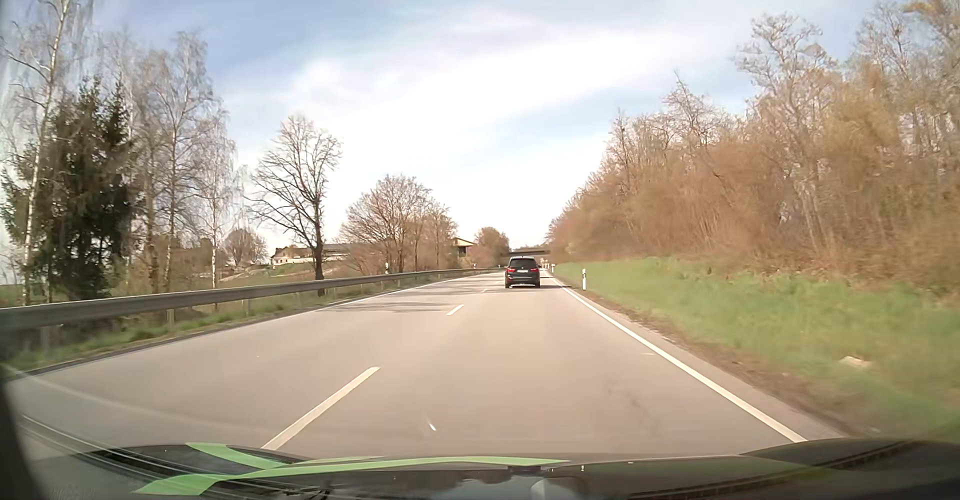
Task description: Follow the waypoints while adhering to traffic rules and regulations
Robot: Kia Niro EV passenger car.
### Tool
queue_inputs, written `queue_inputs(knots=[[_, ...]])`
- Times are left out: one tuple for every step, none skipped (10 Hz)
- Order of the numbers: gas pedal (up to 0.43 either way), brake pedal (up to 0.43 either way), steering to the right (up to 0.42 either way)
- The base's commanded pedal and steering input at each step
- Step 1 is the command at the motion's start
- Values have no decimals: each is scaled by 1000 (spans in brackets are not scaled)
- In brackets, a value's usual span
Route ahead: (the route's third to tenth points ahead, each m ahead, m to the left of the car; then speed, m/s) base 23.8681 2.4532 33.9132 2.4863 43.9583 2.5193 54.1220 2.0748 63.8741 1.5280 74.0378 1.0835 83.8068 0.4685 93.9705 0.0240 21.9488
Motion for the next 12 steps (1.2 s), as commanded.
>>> queue_inputs(knots=[[138,0,5],[138,0,4],[130,0,4],[130,0,4],[130,0,3],[130,0,4],[130,0,3],[130,0,3],[130,0,3],[130,0,2],[130,0,1],[130,0,1]])
